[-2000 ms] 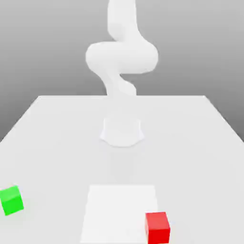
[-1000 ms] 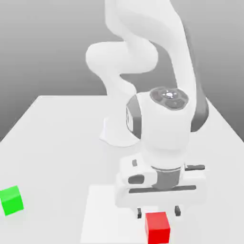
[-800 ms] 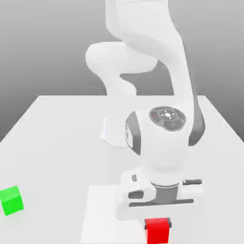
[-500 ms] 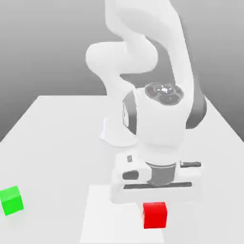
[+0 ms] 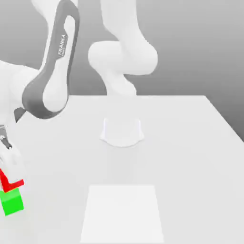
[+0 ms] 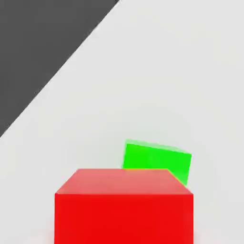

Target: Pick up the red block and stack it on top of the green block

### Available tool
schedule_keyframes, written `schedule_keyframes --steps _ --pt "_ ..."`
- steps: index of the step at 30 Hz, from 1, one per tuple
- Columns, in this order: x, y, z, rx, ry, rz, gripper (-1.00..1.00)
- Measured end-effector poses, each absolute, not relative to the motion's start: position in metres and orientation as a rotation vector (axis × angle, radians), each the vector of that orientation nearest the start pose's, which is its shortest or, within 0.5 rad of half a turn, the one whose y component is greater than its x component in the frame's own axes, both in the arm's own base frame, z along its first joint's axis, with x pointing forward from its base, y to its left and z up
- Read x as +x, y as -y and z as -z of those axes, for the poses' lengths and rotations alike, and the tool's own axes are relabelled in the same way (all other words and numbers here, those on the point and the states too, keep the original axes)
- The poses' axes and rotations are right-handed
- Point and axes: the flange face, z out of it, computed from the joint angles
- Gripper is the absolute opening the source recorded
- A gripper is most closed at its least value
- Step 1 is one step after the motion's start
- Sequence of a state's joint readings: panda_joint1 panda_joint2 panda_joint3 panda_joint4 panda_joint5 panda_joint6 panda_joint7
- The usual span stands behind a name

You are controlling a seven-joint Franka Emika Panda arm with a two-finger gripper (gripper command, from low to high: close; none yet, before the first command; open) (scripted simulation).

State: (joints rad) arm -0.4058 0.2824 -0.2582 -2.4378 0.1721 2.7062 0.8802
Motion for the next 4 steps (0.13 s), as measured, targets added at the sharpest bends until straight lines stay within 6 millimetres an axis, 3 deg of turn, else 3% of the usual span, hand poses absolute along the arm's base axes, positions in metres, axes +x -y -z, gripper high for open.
schedule_keyframes --steps 1,4 --pt "0.3753 0.31 -0.1853 -2.079 -2.354 0.0 1.0" --pt "0.3753 0.31 -0.1853 -2.079 -2.354 0.0 1.0"
